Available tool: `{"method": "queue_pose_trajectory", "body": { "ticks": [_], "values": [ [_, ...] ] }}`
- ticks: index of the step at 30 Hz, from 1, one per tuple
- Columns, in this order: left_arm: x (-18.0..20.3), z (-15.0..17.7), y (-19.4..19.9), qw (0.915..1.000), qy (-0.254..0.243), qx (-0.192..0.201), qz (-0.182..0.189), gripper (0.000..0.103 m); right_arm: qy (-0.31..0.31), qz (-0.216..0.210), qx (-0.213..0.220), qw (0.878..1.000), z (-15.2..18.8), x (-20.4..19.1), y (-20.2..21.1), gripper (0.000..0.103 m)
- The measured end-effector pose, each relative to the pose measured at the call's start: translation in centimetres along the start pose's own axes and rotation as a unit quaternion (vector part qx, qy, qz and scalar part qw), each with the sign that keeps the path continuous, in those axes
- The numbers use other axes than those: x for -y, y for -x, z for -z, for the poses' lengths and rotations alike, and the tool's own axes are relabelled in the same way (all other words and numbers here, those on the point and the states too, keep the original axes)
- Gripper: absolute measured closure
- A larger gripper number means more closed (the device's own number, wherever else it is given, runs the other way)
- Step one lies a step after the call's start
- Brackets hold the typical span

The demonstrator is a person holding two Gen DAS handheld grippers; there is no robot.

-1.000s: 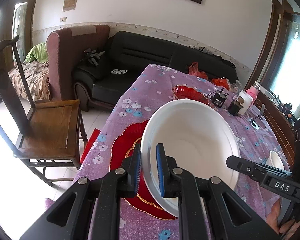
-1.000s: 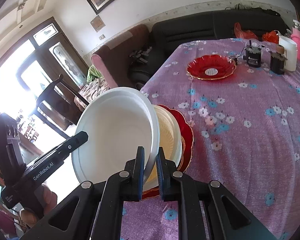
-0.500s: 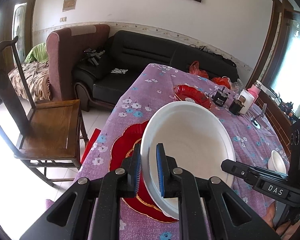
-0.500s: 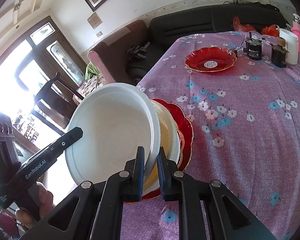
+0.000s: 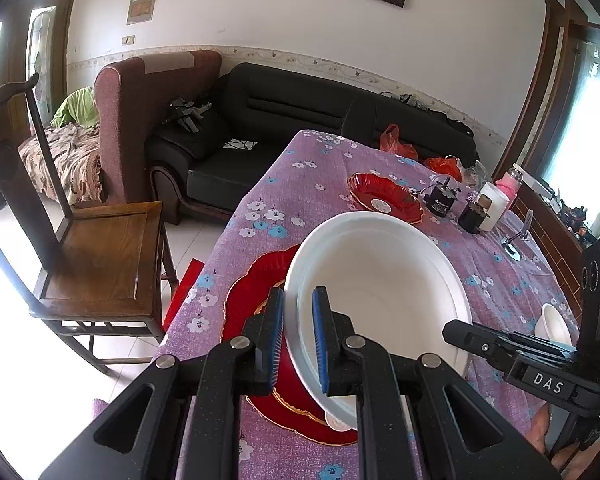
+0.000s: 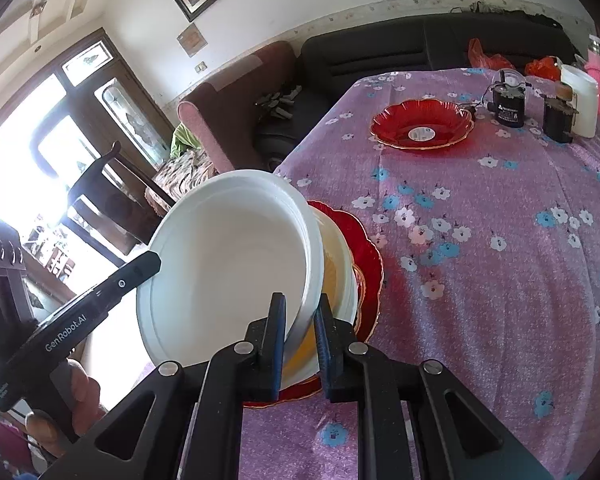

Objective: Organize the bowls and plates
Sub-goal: 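Lower the white bowl onto the beige bowl and open the right gripper, then open the left gripper off the white bowl rim and pull both grippers back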

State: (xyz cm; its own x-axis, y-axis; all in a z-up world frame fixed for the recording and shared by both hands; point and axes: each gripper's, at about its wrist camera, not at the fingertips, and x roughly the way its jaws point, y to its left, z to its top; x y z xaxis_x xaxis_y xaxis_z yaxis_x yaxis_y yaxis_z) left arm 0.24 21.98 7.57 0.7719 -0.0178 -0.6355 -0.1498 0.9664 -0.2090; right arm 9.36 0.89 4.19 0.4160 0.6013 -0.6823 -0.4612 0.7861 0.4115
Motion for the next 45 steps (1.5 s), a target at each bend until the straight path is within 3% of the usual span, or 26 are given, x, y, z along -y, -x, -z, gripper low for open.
{"method": "queue_pose_trajectory", "body": {
  "ticks": [8, 16, 30, 35, 41, 45],
  "values": [
    [0.1, -0.1, 0.2, 1.0, 0.0, 0.004, -0.004, 0.09, 0.013, 0.002, -0.003, 1.0, 0.2, -0.5, 0.0, 0.081],
    [0.2, -0.4, 0.9, 1.0, 0.0, 0.007, -0.003, 0.09, 0.063, 0.017, -0.007, 0.998, 0.4, -2.1, 0.7, 0.055],
    [0.5, -0.3, 1.5, 0.9999, -0.004, 0.012, -0.001, 0.09, 0.064, -0.012, -0.002, 0.998, 1.0, -2.5, 1.7, 0.053],
    [0.4, -0.3, 1.6, 0.9999, -0.004, 0.013, -0.002, 0.09, 0.065, -0.047, 0.011, 0.997, 1.1, -2.9, 2.4, 0.052],
    [0.4, -0.6, 2.3, 0.9998, -0.003, 0.017, -0.005, 0.09, 0.051, -0.088, -0.002, 0.995, 1.6, -2.9, 2.2, 0.051],
    [0.3, -1.0, 2.7, 0.9998, 0.001, 0.021, -0.006, 0.09, 0.061, -0.116, 0.017, 0.991, 1.8, -4.0, 3.0, 0.051]
  ]
}}
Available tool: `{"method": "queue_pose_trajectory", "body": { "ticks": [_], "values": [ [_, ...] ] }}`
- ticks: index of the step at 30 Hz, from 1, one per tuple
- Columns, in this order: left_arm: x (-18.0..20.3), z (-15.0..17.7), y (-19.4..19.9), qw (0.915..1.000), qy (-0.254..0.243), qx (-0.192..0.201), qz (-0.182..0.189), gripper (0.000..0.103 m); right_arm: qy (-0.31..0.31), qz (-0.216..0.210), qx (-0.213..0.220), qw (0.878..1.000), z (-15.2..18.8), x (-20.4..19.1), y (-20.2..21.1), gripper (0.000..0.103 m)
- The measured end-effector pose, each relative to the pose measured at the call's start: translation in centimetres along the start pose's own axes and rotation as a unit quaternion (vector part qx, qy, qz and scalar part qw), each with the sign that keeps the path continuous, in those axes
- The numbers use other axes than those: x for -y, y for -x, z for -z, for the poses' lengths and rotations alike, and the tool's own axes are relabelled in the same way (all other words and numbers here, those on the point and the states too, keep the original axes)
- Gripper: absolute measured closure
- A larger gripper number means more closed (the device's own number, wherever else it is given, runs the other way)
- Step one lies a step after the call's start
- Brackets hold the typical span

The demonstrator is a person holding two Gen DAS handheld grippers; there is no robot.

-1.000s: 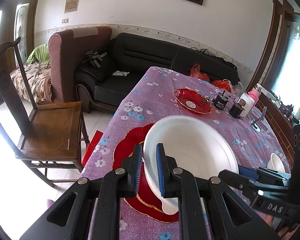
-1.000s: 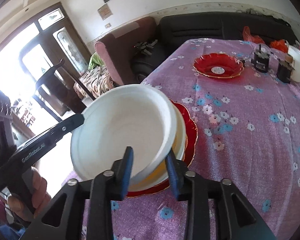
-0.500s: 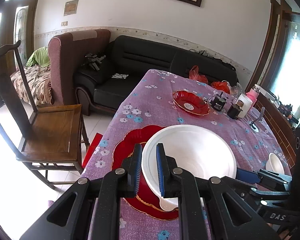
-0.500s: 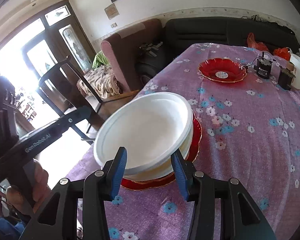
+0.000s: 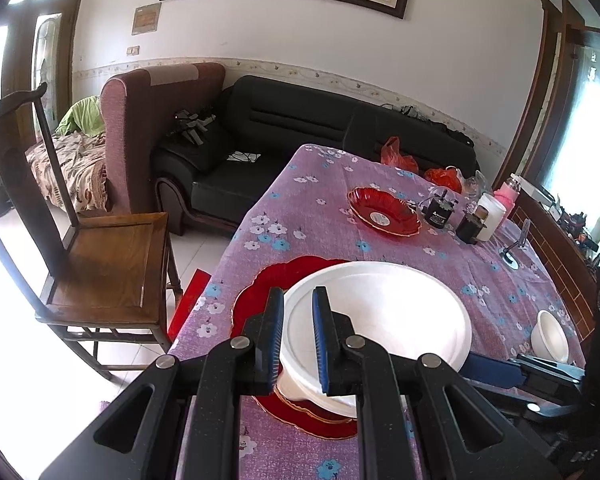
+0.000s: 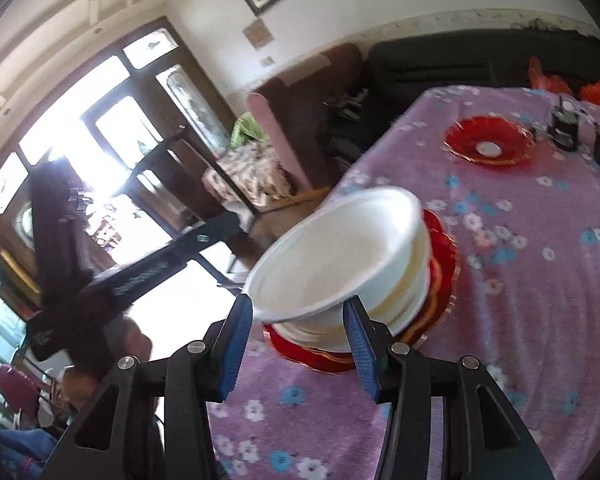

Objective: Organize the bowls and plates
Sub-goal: 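Open the left gripper off the white bowl rim and pull both grippers back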

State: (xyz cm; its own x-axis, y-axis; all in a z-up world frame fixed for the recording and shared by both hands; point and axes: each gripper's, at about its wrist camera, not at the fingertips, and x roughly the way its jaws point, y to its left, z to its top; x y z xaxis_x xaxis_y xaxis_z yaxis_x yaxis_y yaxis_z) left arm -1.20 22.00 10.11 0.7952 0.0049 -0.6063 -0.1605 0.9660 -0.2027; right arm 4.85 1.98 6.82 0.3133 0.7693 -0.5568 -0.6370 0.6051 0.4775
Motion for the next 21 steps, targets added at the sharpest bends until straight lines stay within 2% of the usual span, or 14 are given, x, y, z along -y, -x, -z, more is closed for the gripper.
{"method": "queue_pose_trajectory", "body": {
  "ticks": [21],
  "values": [
    [0.6, 0.2, 0.0, 1.0, -0.008, 0.002, -0.002, 0.09, -0.014, 0.005, -0.012, 1.0, 1.0, 1.5, 0.2, 0.049]
  ]
}}
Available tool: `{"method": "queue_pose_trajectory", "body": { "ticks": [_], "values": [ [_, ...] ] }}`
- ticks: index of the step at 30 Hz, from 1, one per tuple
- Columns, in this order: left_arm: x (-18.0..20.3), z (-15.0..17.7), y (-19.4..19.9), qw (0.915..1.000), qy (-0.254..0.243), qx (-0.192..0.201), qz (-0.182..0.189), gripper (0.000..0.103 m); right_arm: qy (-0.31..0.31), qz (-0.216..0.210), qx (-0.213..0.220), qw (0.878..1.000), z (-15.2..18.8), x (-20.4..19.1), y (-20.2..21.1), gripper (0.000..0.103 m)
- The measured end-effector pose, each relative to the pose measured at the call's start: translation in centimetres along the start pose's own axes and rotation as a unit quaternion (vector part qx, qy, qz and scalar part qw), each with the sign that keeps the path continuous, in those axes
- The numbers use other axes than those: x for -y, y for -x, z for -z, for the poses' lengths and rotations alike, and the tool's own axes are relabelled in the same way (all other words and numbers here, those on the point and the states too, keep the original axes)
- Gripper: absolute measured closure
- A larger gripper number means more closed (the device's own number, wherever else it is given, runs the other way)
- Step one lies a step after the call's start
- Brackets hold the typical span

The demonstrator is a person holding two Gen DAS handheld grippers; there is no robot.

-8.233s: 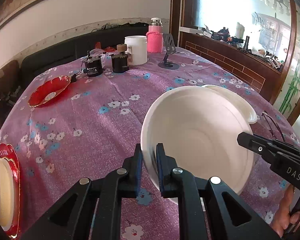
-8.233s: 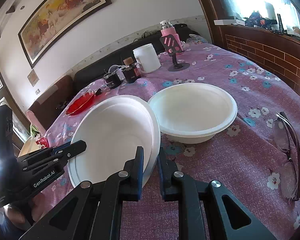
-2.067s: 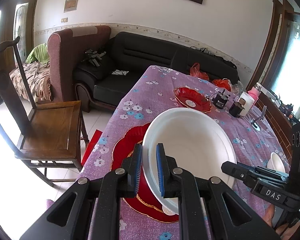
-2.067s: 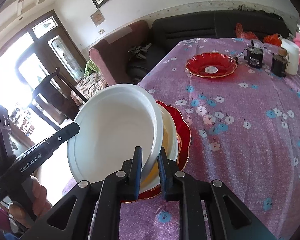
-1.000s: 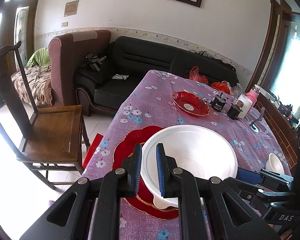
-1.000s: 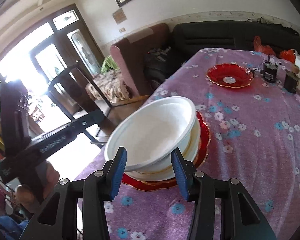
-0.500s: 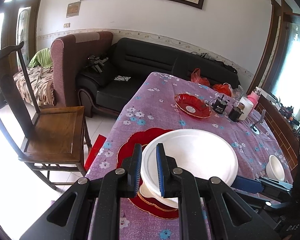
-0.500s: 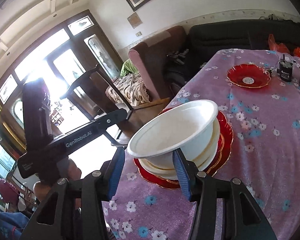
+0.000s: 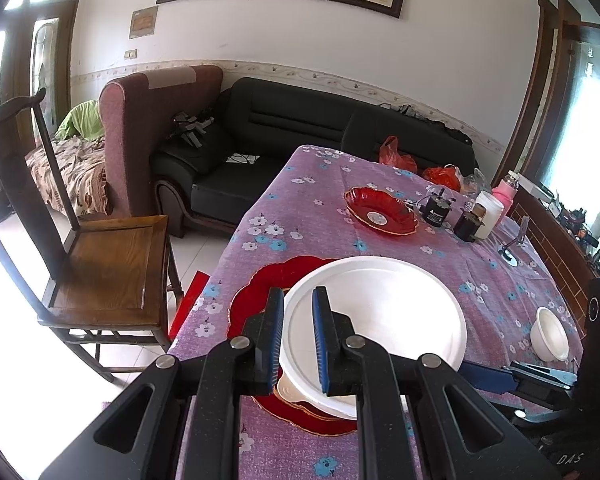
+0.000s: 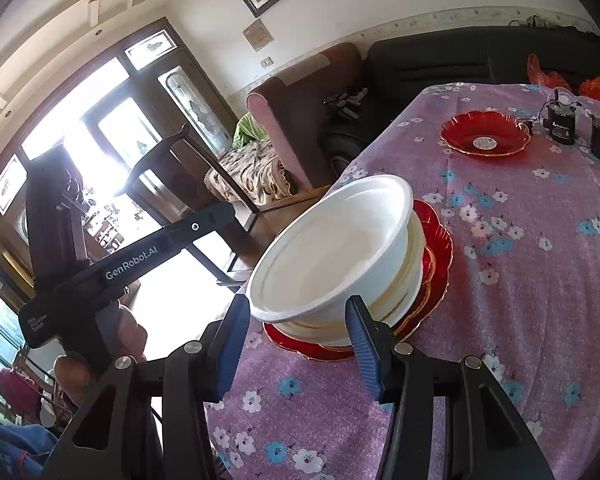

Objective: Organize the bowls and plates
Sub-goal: 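Open the left gripper off the white bowl rim and pull both grippers back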

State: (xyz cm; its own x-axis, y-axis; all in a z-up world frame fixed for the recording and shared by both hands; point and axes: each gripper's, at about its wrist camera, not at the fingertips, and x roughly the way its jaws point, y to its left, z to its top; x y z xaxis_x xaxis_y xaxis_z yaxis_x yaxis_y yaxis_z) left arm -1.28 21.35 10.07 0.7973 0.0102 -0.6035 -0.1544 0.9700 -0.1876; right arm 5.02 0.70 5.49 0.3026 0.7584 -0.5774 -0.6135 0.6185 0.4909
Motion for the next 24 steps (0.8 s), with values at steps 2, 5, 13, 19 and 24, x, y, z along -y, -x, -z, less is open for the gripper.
{"method": "queue_pose_trajectory", "body": {
  "ticks": [2, 5, 13, 19, 24],
  "values": [
    [0.0, 0.0, 0.1, 1.0, 0.001, 0.0, 0.002, 0.09, 0.0, 0.0, 0.0, 1.0, 0.2, 0.0, 0.2, 0.049],
    [0.2, 0.0, 0.3, 1.0, -0.002, 0.002, 0.002, 0.09, -0.002, 0.0, 0.002, 1.0, 0.5, 0.3, 0.7, 0.049],
    [1.7, 0.5, 0.8, 0.9998, -0.019, 0.001, 0.009, 0.09, -0.025, 0.004, 0.021, 0.999, 1.3, 2.4, 3.2, 0.049],
    [3.6, 0.9, 0.9, 0.9991, -0.039, -0.003, 0.019, 0.09, -0.045, 0.018, 0.038, 0.998, 1.9, 4.1, 5.2, 0.049],
    [6.4, 1.8, 0.8, 0.997, -0.065, -0.013, 0.04, 0.09, -0.062, 0.047, 0.056, 0.995, 2.5, 5.6, 7.2, 0.049]
  ]
}}
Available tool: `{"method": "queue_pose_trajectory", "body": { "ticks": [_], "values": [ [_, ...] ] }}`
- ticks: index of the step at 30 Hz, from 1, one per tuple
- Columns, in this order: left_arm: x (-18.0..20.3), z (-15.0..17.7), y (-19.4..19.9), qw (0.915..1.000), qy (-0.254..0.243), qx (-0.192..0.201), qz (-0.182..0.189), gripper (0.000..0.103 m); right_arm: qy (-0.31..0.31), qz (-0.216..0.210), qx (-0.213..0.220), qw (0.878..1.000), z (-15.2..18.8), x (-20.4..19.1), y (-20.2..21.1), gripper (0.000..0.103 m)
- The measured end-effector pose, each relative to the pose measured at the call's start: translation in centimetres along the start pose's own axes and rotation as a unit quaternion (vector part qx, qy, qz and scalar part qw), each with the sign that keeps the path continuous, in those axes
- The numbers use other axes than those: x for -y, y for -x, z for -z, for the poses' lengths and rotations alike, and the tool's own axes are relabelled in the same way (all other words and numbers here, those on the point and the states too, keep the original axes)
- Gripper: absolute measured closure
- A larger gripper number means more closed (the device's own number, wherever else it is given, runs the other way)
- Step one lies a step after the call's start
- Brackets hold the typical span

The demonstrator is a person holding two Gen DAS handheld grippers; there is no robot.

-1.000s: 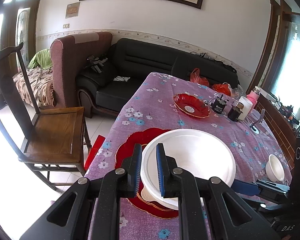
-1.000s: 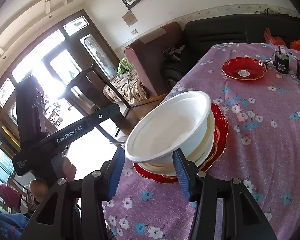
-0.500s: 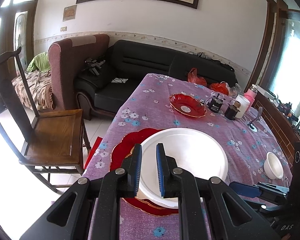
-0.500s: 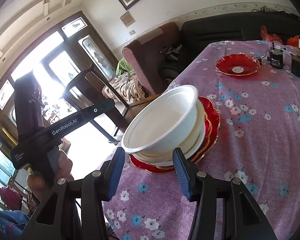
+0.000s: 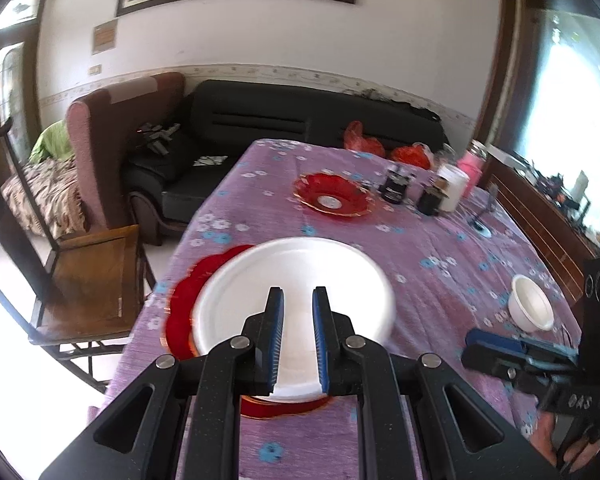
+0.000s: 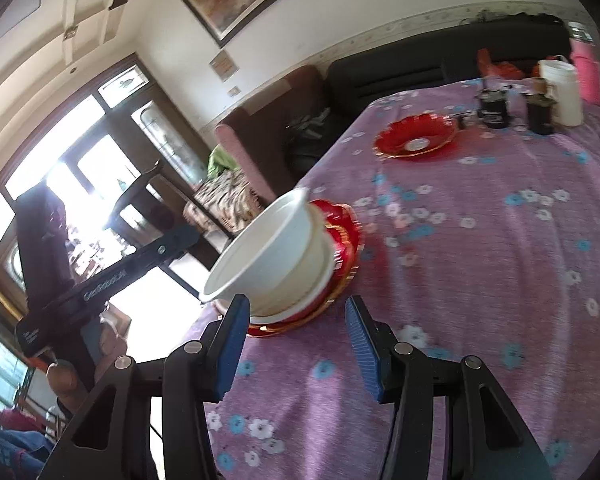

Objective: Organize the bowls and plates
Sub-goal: 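Open the left gripper off the white bowl rim and pull both grippers back, then move both grippers to the small white foam bowl and grasp its rim with the right gripper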

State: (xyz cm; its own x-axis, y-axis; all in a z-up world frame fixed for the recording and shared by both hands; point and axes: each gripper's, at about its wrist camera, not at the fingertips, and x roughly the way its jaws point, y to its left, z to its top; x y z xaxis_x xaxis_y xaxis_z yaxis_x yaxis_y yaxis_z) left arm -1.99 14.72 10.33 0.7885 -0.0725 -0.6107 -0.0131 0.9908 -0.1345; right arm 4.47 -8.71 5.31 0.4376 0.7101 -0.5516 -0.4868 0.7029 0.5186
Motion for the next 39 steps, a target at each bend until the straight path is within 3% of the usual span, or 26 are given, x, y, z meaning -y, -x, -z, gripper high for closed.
{"method": "queue_pose_trajectory", "body": {
  "ticks": [2, 8, 19, 24, 30, 34, 39],
  "values": [
    [1.4, 0.3, -0.3, 0.9998, -0.014, -0.005, 0.011, 0.086, -0.011, 0.018, 0.006, 1.0, 0.1, 0.9, 0.8, 0.049],
    [7.1, 1.9, -1.5, 0.996, -0.063, -0.029, 0.056, 0.085, -0.053, 0.061, 0.025, 0.996, 1.1, 4.8, 3.0, 0.049],
    [15.7, 6.6, -7.2, 0.9796, -0.131, -0.112, 0.104, 0.078, -0.127, 0.138, 0.035, 0.982, 3.9, 11.8, 6.0, 0.049],
    [17.3, 8.1, -10.3, 0.9725, -0.132, -0.155, 0.113, 0.078, -0.151, 0.153, 0.032, 0.976, 5.3, 14.2, 6.8, 0.049],
    [18.4, 9.2, -12.2, 0.9679, -0.137, -0.178, 0.112, 0.077, -0.134, 0.172, 0.039, 0.975, 5.9, 14.6, 7.5, 0.05],
    [18.8, 9.4, -13.0, 0.9663, -0.14, -0.186, 0.11, 0.076, -0.136, 0.173, 0.032, 0.975, 6.2, 15.3, 7.1, 0.05],
    [19.3, 9.5, -13.3, 0.9682, -0.145, -0.175, 0.105, 0.065, -0.134, 0.165, 0.043, 0.976, 6.2, 15.4, 7.3, 0.05]
  ]
}}
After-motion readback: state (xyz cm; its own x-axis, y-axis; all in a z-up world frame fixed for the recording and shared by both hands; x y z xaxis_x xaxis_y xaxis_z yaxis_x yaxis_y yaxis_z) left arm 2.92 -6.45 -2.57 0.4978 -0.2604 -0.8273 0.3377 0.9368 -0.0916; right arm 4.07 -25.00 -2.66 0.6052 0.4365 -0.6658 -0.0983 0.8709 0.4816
